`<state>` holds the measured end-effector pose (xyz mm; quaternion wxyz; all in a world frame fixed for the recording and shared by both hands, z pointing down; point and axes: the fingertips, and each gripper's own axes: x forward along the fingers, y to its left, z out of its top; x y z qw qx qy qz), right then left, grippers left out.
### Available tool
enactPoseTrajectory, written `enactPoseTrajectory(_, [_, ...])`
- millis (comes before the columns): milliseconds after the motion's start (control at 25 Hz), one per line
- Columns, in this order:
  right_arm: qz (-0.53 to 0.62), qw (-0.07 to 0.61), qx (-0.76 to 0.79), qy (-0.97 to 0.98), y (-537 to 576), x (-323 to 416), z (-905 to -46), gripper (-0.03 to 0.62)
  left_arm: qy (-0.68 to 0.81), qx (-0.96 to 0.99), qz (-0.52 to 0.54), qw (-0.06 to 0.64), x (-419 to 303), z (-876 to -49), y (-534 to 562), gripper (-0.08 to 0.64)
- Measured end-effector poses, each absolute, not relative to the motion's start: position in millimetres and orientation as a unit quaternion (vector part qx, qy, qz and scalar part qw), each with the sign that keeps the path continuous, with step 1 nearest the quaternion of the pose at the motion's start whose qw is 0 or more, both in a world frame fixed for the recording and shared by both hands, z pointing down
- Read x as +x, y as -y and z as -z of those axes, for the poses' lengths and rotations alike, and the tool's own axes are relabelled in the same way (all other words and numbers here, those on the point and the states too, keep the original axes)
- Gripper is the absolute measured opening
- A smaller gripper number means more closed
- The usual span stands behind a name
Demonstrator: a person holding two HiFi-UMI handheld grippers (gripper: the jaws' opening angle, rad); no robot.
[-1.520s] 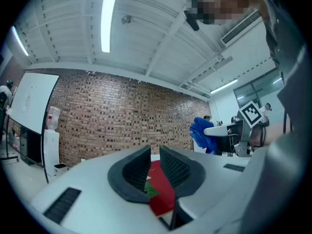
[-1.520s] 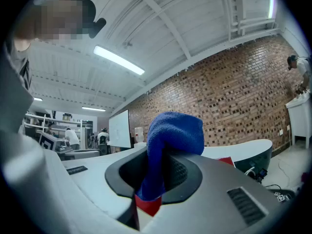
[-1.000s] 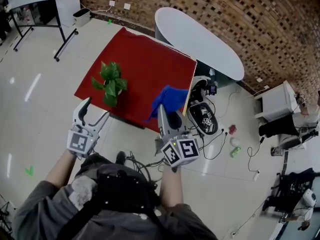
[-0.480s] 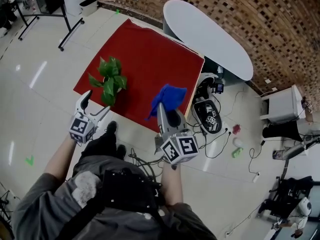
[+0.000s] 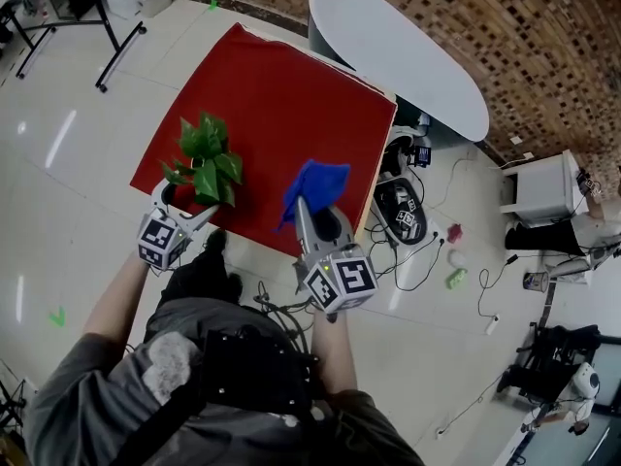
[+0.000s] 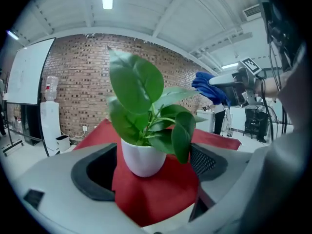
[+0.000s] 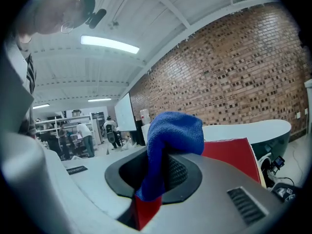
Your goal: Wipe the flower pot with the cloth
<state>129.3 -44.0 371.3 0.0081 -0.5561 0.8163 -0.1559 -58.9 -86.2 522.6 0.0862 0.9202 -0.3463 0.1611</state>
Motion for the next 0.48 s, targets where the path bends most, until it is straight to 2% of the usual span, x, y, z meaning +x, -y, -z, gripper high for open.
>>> enactPoseTrajectory(280, [0.224,-0.054,-0.491,-0.84,104.1,92.2,-472.0,0.077,0.297,0.939,-0.167,0.051,-48.9,-552.1,109.8,0.466])
enactPoseTrajectory(480, [0.268,-0.069,-0.437,-0.856,137.8,53.5,-530.4,0.077,0.269,0.947,-0.175,0.033,-51.0,-572.7,117.7,0.466])
